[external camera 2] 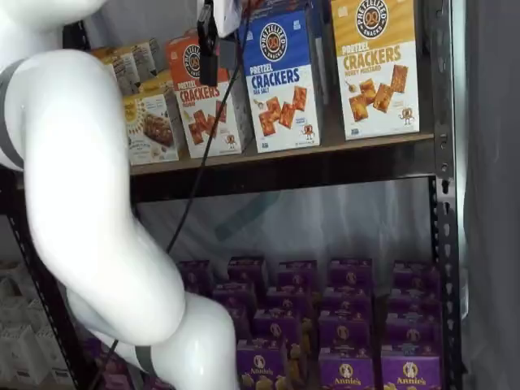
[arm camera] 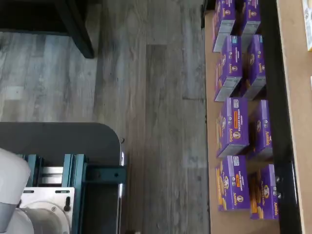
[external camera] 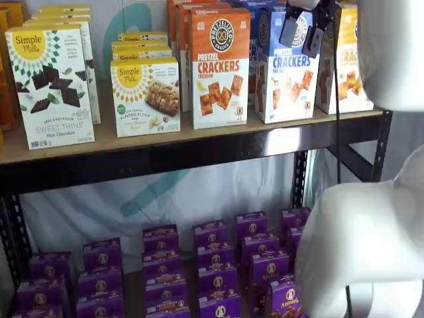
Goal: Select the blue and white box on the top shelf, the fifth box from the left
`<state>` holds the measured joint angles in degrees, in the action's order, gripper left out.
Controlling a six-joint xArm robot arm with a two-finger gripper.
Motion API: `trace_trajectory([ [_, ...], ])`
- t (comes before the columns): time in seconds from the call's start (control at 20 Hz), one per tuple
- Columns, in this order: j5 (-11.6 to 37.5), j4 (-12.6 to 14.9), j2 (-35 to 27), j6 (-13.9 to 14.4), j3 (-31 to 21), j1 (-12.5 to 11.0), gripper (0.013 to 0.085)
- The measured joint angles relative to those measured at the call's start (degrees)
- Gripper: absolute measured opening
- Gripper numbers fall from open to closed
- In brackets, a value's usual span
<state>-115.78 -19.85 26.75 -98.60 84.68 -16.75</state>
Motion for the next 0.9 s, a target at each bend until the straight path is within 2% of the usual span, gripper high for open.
trace_trajectory([
  [0.15, 3.4, 4.2, 4.1, 0.8, -4.5, 2.9, 0.085],
  [0.3, 4.5, 4.6, 7.2, 1.3, -8.1, 3.6, 0.085],
  [0.55, 7.7, 3.6, 11.7, 1.5, -13.1, 3.5, 0.085],
  [0.7, 12.2, 1.3, 14.9, 1.0, -16.6, 2.2, 0.085],
  [0.9, 16.5, -1.9, 16.7, -0.1, -18.6, 0.0, 0.085],
])
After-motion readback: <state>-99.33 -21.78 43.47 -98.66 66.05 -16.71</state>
